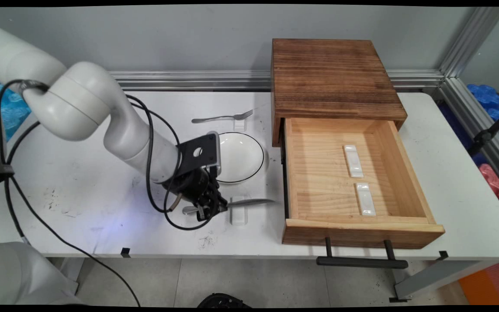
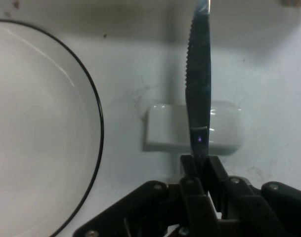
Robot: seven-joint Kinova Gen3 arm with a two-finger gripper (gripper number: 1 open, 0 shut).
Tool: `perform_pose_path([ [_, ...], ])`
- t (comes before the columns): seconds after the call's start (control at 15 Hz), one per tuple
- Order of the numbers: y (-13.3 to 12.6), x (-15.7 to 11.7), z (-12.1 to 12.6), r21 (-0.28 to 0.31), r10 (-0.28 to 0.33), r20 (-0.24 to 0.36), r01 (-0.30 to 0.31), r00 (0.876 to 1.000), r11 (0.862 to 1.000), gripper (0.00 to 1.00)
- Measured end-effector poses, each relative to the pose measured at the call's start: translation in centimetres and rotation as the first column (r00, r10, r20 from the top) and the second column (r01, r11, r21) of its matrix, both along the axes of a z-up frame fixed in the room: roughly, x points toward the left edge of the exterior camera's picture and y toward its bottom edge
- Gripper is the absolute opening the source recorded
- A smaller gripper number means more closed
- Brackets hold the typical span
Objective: Place the picked object into the drawer
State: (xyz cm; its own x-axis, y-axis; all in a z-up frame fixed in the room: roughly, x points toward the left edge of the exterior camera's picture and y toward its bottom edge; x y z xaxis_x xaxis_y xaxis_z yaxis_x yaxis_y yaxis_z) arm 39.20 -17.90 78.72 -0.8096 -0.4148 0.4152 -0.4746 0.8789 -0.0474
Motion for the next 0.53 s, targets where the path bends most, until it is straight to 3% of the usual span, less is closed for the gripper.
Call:
perform_pose_path([
  [0.53,0.1,0.3,4.8,0.01,-0.023,-0.01,0.023,1.0,1.0,0.0],
])
